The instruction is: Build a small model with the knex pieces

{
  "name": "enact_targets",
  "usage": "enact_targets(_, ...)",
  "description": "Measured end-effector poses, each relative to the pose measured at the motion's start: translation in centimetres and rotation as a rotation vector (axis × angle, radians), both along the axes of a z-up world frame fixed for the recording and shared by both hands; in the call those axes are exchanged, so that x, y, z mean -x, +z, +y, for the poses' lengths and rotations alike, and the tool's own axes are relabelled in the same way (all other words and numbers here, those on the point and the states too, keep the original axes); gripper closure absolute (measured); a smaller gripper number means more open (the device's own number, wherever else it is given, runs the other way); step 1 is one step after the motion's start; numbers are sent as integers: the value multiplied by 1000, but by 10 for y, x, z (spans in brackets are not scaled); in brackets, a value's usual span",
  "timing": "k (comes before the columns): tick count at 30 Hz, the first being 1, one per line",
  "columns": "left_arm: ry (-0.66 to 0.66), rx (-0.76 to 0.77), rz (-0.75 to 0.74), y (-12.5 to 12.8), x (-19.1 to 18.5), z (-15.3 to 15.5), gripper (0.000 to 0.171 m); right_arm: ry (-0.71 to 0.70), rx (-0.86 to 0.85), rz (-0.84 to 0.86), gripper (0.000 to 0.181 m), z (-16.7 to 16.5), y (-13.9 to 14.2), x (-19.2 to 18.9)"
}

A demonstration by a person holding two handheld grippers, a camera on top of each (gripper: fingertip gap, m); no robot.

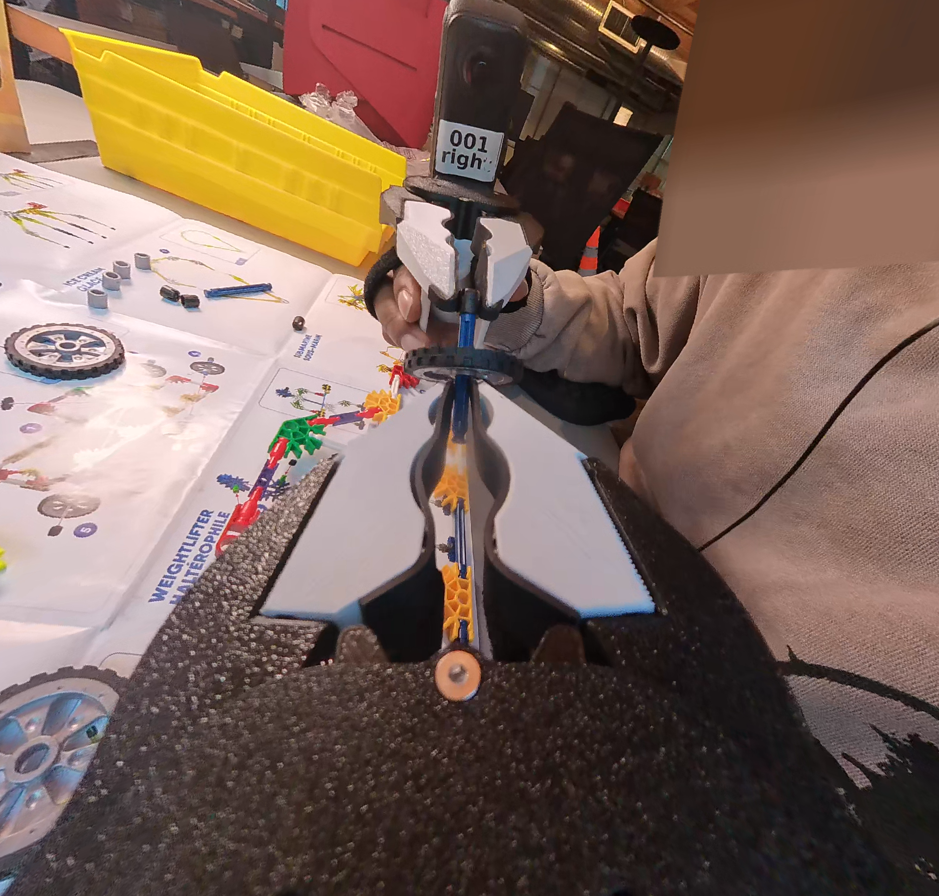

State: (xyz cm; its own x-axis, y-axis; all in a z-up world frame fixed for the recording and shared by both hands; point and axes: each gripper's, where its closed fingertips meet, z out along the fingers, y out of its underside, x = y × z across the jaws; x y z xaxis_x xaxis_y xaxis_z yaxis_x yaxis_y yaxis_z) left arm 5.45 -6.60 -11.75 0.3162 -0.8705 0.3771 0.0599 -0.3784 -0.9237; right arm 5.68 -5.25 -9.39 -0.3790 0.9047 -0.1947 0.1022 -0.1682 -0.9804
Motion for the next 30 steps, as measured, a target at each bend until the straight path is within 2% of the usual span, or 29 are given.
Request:
enact_targets(12,-2,9,5,-2,-2,0,167,1,26,4,174,0,0,2)
enact_targets(16,-17,8,1,-1,-3,-3,162,2,32,4,174,-1,-1,3)
enact_targets(20,-14,-4,16,-1,-3,-3,166,10,38,1,174,-2,-2,3)
enact_targets(30,59,-18,56,-3,7,8,169,-48,15,-18,174,11,-5,3)
